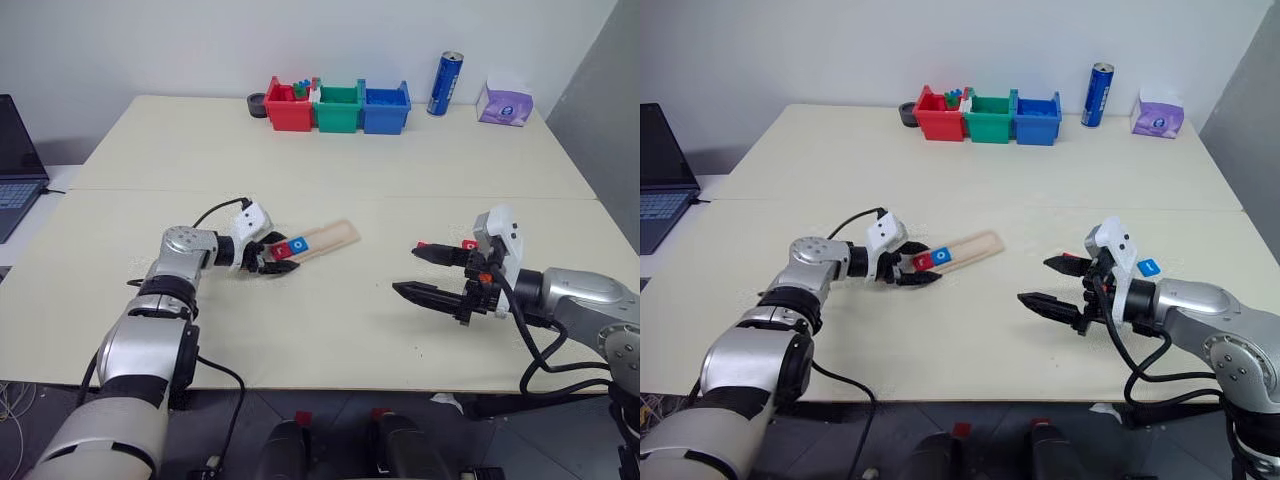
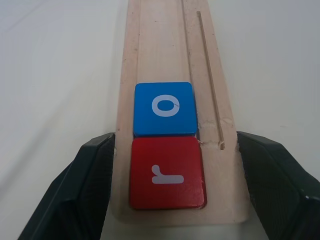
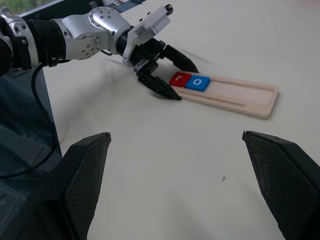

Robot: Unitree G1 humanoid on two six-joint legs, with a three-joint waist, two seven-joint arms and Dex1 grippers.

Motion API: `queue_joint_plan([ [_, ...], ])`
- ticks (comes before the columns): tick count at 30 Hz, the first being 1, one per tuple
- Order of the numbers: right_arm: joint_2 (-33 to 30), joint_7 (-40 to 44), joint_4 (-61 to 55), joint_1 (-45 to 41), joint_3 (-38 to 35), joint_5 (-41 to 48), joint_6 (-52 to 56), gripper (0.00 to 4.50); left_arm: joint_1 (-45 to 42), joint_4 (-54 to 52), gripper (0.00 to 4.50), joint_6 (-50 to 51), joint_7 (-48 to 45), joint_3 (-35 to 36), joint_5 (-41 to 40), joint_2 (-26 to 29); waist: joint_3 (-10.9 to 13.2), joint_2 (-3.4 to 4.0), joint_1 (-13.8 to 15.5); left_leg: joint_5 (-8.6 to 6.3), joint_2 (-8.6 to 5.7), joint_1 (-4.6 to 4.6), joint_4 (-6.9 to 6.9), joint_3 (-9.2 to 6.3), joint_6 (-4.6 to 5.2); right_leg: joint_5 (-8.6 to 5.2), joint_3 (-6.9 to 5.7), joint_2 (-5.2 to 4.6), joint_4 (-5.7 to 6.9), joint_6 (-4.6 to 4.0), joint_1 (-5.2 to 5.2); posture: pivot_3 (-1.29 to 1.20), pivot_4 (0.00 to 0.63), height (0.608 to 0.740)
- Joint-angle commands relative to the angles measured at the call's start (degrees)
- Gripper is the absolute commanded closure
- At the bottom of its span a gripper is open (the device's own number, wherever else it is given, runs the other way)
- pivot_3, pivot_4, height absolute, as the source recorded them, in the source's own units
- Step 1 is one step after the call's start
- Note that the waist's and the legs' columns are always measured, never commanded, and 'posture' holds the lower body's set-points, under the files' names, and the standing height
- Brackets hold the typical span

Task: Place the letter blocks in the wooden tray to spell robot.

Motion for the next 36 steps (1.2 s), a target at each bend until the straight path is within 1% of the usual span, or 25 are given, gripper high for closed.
queue_joint_plan([
  [1, -1.6, 4.6, -0.5, 2.1, 2.0, -4.5, -5.7, 0.00, 3.6, -3.3, 1.12, -2.6, -7.6, -1.9, -0.9, -1.9, 0.0, 0.02, 0.0, 0.00, 0.00, 0.00, 0.00, 0.00, 0.00, 0.00, 0.00, 0.00, 0.00, 0.00, 0.00, 0.00, 0.150, 0.740],
  [7, -1.7, 9.3, 2.3, 2.5, 4.4, -9.2, -11.2, 0.00, 7.6, -11.0, 1.12, -3.5, -14.7, -3.4, -3.1, -2.1, 0.0, 0.04, -0.1, 0.00, 0.00, 0.14, 0.01, 0.00, 0.00, 0.00, 0.02, 0.00, 0.01, 0.00, 0.14, 0.00, 0.150, 0.740],
  [17, 0.9, 10.7, 4.5, 0.6, 7.6, -13.2, -14.7, 0.00, 8.1, -12.3, 1.12, -3.3, -13.8, -5.1, -3.0, -2.7, 0.0, 0.05, -0.1, 0.00, 0.00, 0.18, 0.04, -0.05, 0.00, 0.00, -0.02, 0.02, 0.00, 0.01, 0.22, 0.00, 0.150, 0.740],
  [25, 2.3, 11.0, 5.6, 0.1, 8.9, -15.7, -16.6, 0.00, 10.8, -15.5, 1.12, -1.9, -15.0, -5.8, -3.6, -0.8, 0.0, 0.06, -0.1, 0.00, 0.01, 0.23, 0.05, -0.05, 0.00, 0.01, -0.01, 0.01, 0.00, 0.01, 0.24, 0.00, 0.150, 0.740],
  [30, 1.0, 13.1, 6.7, 1.2, 9.9, -19.9, -20.8, 0.00, 10.7, -16.2, 1.12, -1.0, -14.6, -5.9, -4.1, 0.0, 0.0, 0.06, -0.2, 0.00, 0.01, 0.25, 0.05, -0.04, 0.00, 0.01, -0.01, 0.02, 0.01, 0.01, 0.25, 0.00, 0.150, 0.740],
  [36, -1.9, 17.4, 7.7, 3.2, 8.7, -22.6, -24.9, 0.00, 10.8, -17.2, 1.12, 1.3, -15.9, -6.4, -4.5, 1.5, 0.0, 0.06, -0.4, 0.00, 0.02, 0.26, 0.04, -0.04, 0.00, 0.01, 0.00, 0.04, 0.02, 0.01, 0.25, 0.00, 0.150, 0.740],
])
